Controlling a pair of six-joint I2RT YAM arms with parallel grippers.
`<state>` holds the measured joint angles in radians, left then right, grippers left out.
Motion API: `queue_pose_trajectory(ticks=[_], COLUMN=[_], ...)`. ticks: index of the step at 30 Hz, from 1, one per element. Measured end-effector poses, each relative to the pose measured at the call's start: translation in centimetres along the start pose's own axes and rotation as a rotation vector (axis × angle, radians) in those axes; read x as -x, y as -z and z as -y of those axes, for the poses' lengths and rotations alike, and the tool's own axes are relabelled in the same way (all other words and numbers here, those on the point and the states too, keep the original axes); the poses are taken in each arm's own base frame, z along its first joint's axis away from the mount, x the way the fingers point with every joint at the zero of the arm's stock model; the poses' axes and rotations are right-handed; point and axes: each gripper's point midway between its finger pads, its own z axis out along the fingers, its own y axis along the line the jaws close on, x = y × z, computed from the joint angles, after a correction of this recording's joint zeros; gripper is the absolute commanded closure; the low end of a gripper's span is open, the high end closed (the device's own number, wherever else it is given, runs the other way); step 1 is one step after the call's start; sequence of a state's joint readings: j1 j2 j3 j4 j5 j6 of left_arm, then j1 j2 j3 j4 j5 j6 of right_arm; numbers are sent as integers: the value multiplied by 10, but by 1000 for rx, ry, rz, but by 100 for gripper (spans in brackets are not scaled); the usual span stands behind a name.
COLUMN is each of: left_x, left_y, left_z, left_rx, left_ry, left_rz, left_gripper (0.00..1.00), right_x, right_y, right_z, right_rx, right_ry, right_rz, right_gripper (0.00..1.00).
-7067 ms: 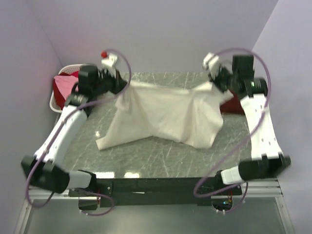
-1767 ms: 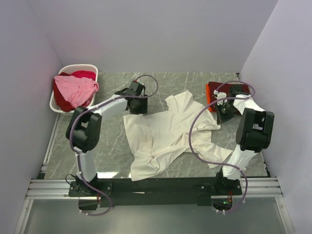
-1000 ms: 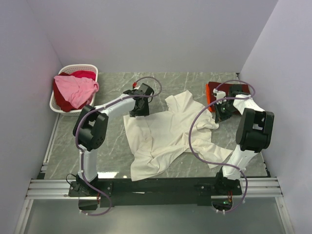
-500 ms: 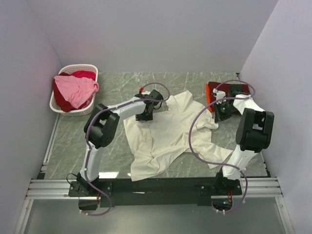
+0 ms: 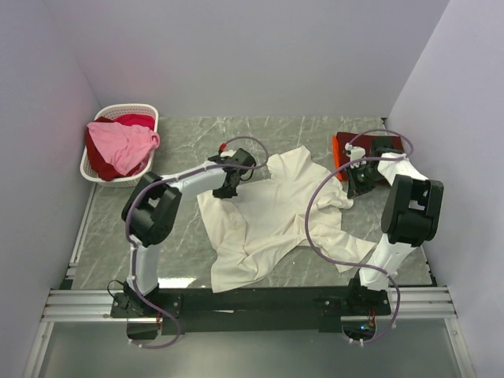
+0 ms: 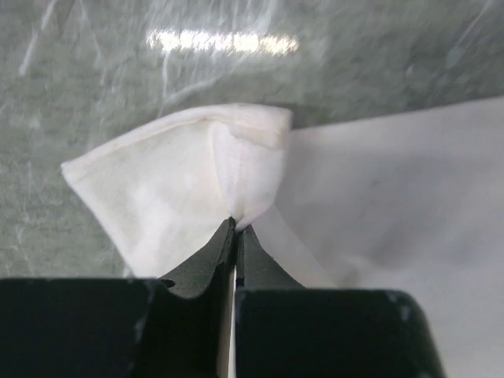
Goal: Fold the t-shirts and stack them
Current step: Flatten the tshirt out
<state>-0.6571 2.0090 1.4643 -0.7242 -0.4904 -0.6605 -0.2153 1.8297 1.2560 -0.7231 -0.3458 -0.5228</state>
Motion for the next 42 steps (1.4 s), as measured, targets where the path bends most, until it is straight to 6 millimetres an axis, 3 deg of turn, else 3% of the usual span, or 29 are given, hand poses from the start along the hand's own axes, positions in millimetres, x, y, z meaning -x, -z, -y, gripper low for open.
queue_pose_trajectory(ticks=[5, 10, 16, 19, 20, 23, 26, 29, 33, 35, 39, 41, 42], left_x=[-11, -15, -6, -11, -17, -31, -22, -6, 6, 10, 6, 3, 2], left_y=[-3, -13, 6, 11, 12, 20, 43, 68, 90, 93, 86, 82, 81], left_z=[-19, -57, -136, -171, -178, -188, -195, -204, -209, -204, -187, -180, -179], left_rx=[-104, -189, -258, -270, -274, -293, -310, -321, -349, -390, -473, -500, -509], left_ry=[9, 102, 374, 530, 568, 633, 671, 687, 677, 642, 556, 525, 514], left_rz=[-50, -98, -30, 1, -1, -5, 67, 180, 273, 283, 235, 208, 201], left_gripper=[100, 100, 99, 99, 59, 27, 13, 10, 14, 21, 23, 23, 23], right_x=[-1, -2, -3, -3, -4, -4, -6, -10, -14, -16, -24, -34, -40], right_y=[1, 2, 6, 8, 8, 9, 8, 8, 13, 18, 29, 33, 34], right_z=[2, 5, 11, 14, 15, 16, 16, 17, 23, 26, 33, 36, 37], right_rx=[1, 2, -1, 1, 2, 6, 7, 6, -9, -22, -57, -73, -77], right_ry=[-7, -7, -15, -26, -30, -32, -33, -37, -46, -47, -43, -43, -42], right_rz=[4, 8, 21, 31, 34, 38, 36, 35, 45, 53, 62, 51, 40], right_gripper=[100, 100, 100, 100, 100, 100, 100, 100, 100, 100, 100, 92, 75])
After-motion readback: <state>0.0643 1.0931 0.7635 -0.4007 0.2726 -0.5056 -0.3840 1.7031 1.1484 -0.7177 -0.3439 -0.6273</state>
